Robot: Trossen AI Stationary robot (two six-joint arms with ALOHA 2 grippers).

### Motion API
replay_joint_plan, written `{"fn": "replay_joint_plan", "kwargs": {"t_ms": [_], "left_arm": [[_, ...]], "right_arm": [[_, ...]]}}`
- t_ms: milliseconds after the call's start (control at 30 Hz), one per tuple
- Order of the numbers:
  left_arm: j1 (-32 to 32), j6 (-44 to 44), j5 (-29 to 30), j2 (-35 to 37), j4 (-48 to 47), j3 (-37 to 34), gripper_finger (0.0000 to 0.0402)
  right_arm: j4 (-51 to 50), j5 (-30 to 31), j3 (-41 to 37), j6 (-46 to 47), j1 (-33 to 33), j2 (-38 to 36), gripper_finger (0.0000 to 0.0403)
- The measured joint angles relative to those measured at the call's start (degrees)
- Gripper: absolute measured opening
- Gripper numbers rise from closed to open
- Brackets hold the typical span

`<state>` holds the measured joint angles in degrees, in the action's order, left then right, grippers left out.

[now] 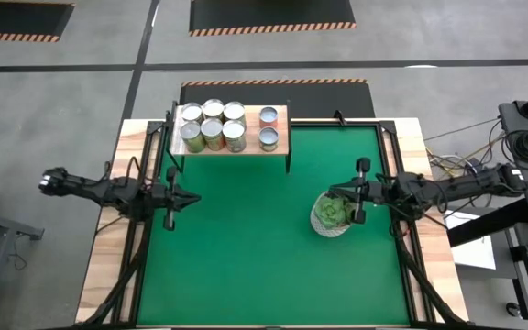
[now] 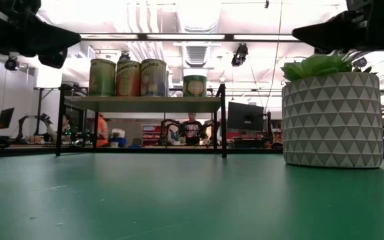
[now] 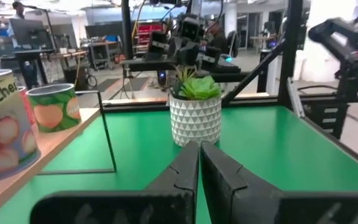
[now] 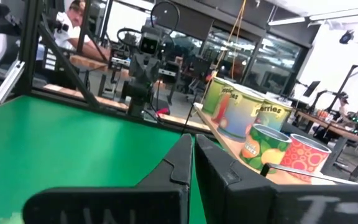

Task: Pick and place cans onto a shelf
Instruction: Return to Home Position

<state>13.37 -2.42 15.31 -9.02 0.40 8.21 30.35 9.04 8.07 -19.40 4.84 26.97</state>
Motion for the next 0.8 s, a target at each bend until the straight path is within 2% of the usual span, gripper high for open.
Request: {"fn": "replay_joint_plan", "kwargs": {"t_ms": [200, 300, 433, 500, 633, 800], "left_arm": [[0.00, -0.18, -3.96, 3.53, -2.94, -0.03, 0.0000], [0.00, -0.20, -3.96, 5.26, -4.90, -0.06, 0.0000], [0.00, -0.22, -3.96, 7.28, -5.11, -0.61, 0.0000], [0.00, -0.23, -3.93, 8.05, -5.29, -1.04, 0.0000], [0.00, -0.23, -3.93, 9.08, -5.35, -1.97, 0.0000], [0.00, -0.22, -3.95, 9.06, -5.35, -2.77, 0.0000]], "right_arm": [[0.01, 0.03, -2.84, -1.13, 0.00, -6.35, 0.0009], [0.28, 0.43, -3.90, -1.67, 0.00, -9.89, 0.0009], [0.81, 6.52, -5.24, -1.55, 0.00, -15.17, 0.0009], [0.61, 7.58, -6.40, -1.65, 0.00, -17.91, 0.0009], [-0.34, 7.22, -7.32, -2.14, 0.00, -22.94, 0.0009], [-6.25, 2.96, -7.34, -2.23, 0.00, -26.93, 0.0009]]}}
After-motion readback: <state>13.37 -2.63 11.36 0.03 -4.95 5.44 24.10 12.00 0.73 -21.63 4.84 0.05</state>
